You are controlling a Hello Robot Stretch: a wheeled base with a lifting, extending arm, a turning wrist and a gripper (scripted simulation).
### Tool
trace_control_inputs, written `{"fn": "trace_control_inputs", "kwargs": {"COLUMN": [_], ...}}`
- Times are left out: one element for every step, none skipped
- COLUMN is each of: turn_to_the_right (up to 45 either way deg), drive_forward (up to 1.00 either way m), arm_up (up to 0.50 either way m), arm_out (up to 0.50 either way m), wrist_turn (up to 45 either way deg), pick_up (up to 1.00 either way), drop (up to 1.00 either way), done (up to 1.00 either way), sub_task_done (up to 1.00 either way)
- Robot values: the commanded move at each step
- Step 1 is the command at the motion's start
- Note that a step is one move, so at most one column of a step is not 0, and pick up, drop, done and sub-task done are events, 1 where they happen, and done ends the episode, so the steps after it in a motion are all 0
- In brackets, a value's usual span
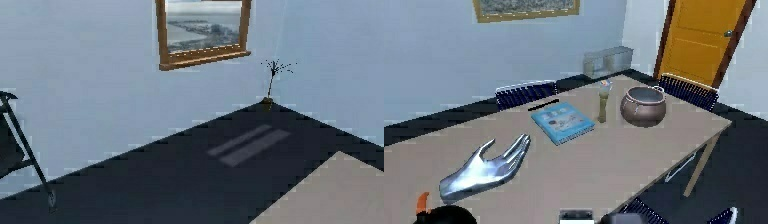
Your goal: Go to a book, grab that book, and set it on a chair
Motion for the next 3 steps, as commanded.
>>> {"fn": "trace_control_inputs", "kwargs": {"turn_to_the_right": [0.0,0.0,0.0], "drive_forward": [0.00,0.00,0.00], "arm_up": [0.00,0.00,0.00], "arm_out": [0.50,0.00,0.00], "wrist_turn": [0.0,45.0,45.0], "pick_up": [0.00,0.00,0.00], "drop": [0.00,0.00,0.00], "done": [0.00,0.00,0.00], "sub_task_done": [0.00,0.00,0.00]}}
